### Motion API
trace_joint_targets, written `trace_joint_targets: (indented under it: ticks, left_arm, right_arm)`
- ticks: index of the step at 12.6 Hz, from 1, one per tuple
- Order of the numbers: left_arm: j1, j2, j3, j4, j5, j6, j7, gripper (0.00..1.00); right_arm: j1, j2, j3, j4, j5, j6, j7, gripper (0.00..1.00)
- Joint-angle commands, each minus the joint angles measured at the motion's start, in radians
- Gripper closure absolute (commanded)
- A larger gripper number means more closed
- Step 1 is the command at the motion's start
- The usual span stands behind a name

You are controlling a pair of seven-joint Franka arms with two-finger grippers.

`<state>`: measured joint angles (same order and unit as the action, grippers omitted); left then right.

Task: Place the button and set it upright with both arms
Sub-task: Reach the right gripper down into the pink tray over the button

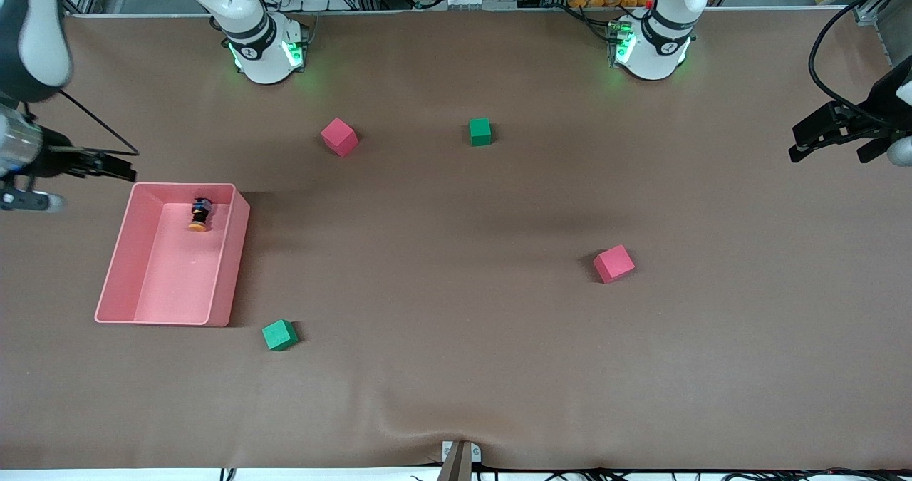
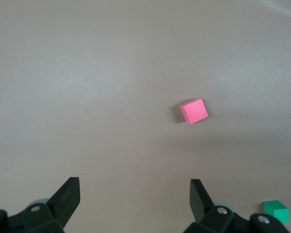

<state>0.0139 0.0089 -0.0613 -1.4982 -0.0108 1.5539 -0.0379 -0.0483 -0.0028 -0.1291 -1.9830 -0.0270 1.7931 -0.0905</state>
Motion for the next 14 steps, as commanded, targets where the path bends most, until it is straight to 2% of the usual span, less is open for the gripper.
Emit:
trace_joint_targets:
  ticks: [1, 10, 12, 14]
  left_arm:
    - [0.003, 0.003, -0.005, 0.009, 0.011, -0.015, 0.006, 0.0]
    - [0.0, 0.008, -0.006, 0.007, 0.009, -0.015, 0.006, 0.0]
    - [0.0, 0.008, -0.006, 0.006, 0.009, -0.015, 0.007, 0.0]
    - [0.003, 0.011, -0.006, 0.004, 0.009, -0.015, 0.012, 0.0]
  right_arm:
    - [0.016, -0.025, 0.006, -0.106, -0.013, 0.109, -0.011, 0.0]
    - [-0.071, 0.197, 0.006, -0.131, -0.014, 0.331, -0.144, 0.0]
    - [-0.056, 0.215, 0.008, -0.157, -0.014, 0.365, -0.146, 0.0]
    - [-0.053, 0.204, 0.008, -0.232, -0.013, 0.449, -0.146, 0.0]
